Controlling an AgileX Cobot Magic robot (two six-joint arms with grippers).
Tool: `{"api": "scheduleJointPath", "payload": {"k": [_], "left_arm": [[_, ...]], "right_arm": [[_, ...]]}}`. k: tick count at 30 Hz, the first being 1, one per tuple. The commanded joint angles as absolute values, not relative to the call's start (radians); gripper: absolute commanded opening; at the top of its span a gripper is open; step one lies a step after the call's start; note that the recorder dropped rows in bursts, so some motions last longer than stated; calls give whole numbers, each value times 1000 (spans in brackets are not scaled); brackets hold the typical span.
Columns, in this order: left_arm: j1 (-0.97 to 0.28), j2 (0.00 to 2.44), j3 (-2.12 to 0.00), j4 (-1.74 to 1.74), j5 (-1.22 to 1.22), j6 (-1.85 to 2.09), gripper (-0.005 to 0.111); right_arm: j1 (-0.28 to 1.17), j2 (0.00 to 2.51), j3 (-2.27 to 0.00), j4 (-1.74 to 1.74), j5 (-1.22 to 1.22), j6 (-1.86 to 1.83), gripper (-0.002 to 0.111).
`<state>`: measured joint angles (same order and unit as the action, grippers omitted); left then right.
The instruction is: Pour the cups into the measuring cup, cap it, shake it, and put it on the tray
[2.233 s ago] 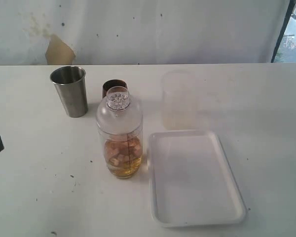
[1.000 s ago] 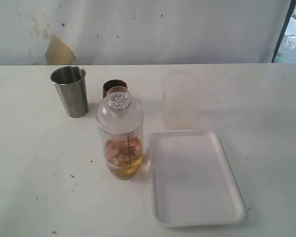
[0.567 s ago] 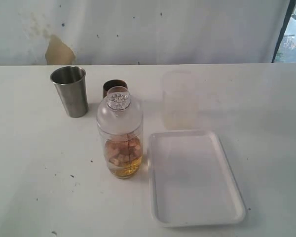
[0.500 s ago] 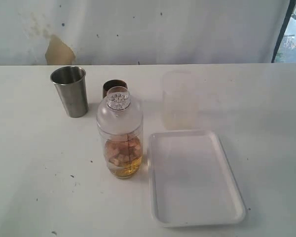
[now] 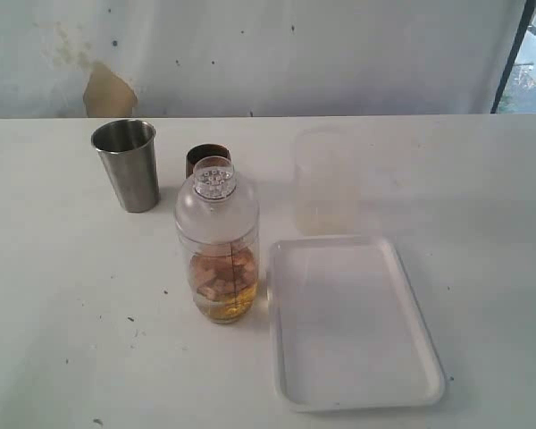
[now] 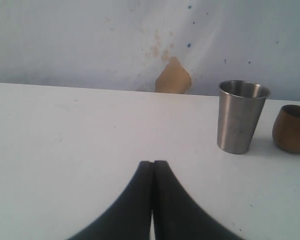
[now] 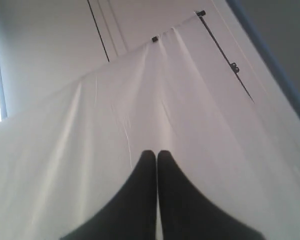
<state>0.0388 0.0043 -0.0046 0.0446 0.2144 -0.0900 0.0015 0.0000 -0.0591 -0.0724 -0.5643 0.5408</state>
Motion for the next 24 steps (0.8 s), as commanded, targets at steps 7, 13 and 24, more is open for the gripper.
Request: {"api": "scheduleJointPath", "payload": {"k": [7, 13, 24], "left_arm": [[38, 0, 0, 46, 203, -90, 0], [38, 0, 0, 46, 203, -90, 0], [38, 0, 0, 46, 203, -90, 0]], "right_arm": [[0, 535, -702, -281, 217, 323, 0], [0, 970, -1106, -82, 682, -52, 0], [334, 1371, -1430, 573, 753, -730, 0]]}}
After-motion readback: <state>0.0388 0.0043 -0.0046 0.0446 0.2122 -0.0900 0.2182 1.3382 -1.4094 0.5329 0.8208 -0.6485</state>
